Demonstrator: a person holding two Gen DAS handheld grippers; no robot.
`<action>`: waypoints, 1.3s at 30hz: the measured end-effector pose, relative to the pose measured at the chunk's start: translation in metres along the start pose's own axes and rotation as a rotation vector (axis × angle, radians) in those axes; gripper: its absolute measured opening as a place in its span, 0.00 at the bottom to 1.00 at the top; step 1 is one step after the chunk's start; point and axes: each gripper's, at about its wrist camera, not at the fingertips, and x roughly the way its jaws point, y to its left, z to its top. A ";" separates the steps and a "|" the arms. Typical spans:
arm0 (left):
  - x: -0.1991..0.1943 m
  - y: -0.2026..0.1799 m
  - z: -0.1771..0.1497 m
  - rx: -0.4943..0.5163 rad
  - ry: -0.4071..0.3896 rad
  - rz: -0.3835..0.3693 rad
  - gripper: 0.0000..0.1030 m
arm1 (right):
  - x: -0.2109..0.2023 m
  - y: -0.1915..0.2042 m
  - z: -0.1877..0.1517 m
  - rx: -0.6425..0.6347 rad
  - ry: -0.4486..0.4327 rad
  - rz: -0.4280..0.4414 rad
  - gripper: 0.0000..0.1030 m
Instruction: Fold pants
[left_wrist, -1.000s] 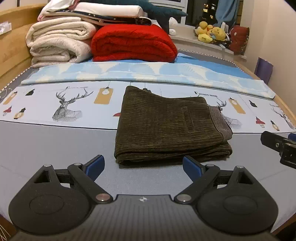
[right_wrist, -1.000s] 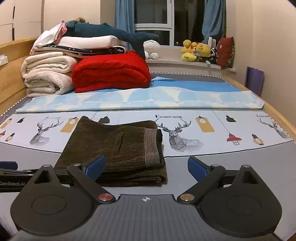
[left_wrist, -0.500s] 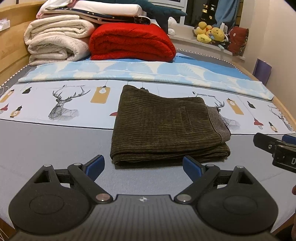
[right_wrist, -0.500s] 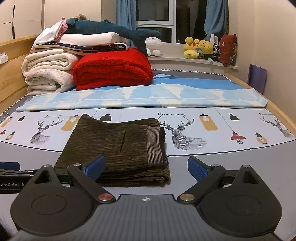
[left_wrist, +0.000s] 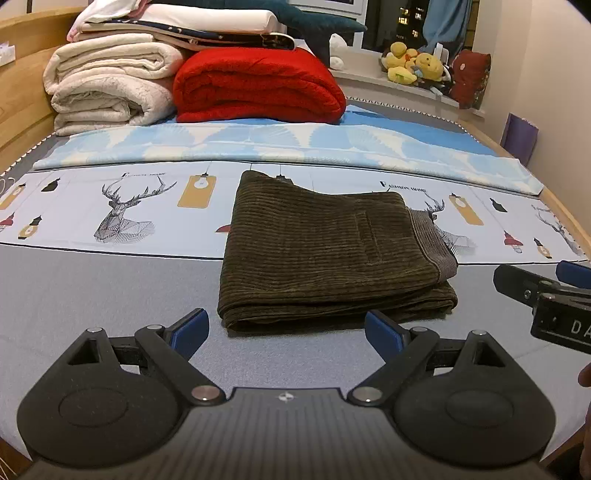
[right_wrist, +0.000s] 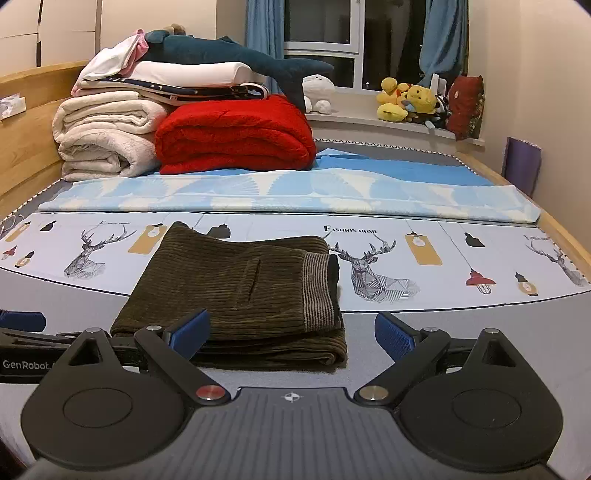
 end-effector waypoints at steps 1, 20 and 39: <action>0.000 0.001 0.000 0.000 0.000 -0.001 0.91 | 0.000 0.000 0.000 -0.001 -0.001 0.001 0.93; -0.002 0.002 0.000 0.006 -0.009 -0.005 0.97 | 0.000 0.003 0.000 -0.009 -0.004 0.006 0.93; -0.002 0.002 -0.001 0.017 -0.017 -0.011 0.97 | 0.000 0.003 0.000 -0.009 -0.005 0.008 0.93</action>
